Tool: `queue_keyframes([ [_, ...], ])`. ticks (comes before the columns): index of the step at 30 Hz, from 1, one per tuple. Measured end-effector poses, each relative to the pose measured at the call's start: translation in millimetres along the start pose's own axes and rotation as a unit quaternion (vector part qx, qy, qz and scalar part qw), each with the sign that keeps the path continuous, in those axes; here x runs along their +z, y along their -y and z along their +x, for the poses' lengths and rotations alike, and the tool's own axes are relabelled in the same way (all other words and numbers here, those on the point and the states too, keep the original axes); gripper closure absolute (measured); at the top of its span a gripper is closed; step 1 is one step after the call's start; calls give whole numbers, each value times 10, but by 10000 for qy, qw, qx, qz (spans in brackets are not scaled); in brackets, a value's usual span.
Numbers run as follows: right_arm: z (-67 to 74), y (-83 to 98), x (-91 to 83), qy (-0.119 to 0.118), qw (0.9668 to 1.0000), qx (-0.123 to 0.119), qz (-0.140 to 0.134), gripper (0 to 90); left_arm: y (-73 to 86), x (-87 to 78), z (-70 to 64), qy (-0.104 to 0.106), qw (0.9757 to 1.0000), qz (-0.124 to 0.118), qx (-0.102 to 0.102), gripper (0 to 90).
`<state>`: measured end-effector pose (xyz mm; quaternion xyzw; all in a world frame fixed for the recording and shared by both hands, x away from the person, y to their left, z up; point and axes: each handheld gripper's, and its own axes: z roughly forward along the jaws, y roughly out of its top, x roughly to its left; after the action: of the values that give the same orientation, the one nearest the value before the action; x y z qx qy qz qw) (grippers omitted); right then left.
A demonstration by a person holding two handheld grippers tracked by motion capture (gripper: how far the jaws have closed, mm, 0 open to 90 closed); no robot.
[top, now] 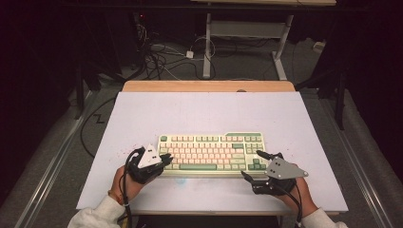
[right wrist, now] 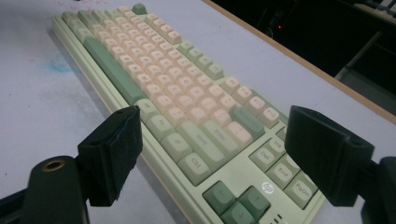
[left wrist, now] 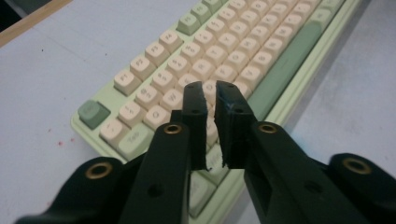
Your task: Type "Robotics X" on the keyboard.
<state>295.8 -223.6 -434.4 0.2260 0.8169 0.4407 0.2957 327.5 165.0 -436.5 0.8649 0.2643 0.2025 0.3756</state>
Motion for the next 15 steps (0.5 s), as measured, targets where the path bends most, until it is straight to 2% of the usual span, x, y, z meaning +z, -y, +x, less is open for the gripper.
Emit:
queue_keyframes([
  [2, -1, 5, -3, -10, 10000, 5, 3, 199, -87, 70, 2, 83, 10000, 21, 6, 879],
  [6, -11, 11, 0, -5, 10000, 9, 20, 200, -254, 240, -11, 196, 9996, 150, 115, 881],
  [8, -16, 20, 3, 1, 10000, 14, 33, 200, -321, 325, -14, 181, 9996, 181, 119, 880],
  [15, -30, 49, 13, -24, 10000, 6, 81, 202, -469, 579, -17, 319, 9986, 378, 163, 880],
])
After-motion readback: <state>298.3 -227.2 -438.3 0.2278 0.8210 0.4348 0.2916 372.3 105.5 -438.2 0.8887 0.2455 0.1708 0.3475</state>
